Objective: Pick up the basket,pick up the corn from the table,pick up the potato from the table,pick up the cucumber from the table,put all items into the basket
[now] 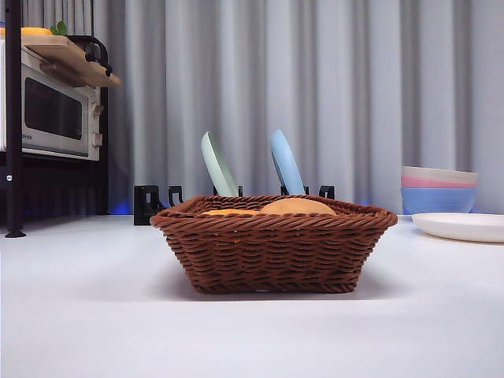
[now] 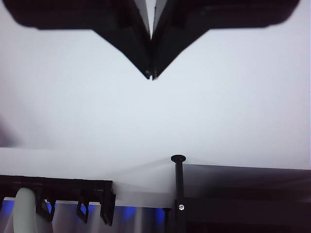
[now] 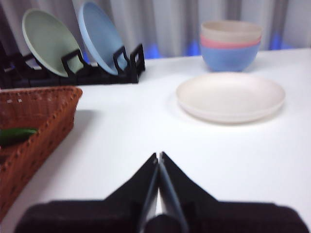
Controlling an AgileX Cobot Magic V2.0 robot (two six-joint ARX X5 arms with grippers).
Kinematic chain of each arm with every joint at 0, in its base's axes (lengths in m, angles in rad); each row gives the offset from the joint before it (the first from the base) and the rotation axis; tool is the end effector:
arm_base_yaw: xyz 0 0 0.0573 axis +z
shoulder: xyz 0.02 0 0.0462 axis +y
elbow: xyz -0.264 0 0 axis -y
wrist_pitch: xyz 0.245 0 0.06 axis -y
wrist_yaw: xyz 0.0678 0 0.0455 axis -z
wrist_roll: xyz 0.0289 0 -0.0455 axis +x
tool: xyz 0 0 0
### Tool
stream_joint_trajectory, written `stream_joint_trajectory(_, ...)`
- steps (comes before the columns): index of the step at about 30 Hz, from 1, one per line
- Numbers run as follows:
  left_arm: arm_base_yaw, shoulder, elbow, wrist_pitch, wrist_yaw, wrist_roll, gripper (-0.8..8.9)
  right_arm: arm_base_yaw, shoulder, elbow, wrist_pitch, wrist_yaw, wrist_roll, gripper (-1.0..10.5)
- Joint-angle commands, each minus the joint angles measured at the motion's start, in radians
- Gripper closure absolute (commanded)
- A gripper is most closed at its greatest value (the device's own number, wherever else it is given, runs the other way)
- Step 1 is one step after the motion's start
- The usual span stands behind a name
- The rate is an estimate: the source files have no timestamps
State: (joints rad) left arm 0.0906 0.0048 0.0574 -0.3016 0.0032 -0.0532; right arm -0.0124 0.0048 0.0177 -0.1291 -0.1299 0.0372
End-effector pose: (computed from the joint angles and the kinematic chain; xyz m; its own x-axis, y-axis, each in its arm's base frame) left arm 0.0909 0.0082 0.1537 0.9655 0.0845 -0.2464 -0.1003 0.9936 -0.0523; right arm 0.0961 0.0026 0.1567 0.9864 0.1173 -0.1150 -0.1120 0.9924 0.0519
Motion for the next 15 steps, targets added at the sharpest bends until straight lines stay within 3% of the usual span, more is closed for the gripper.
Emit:
stream_joint_trajectory(1,0.003,-0.001,-0.015,0.001,0.000,-0.003,8.16,0.000,-0.004,-0.012,-0.025,0.002,0.014,9.4)
stream_joint_trajectory(15,0.003,-0.001,-0.015,0.001,0.000,-0.003,8.16,0.000,0.002,-0.011,-0.043,0.006,0.018,9.4)
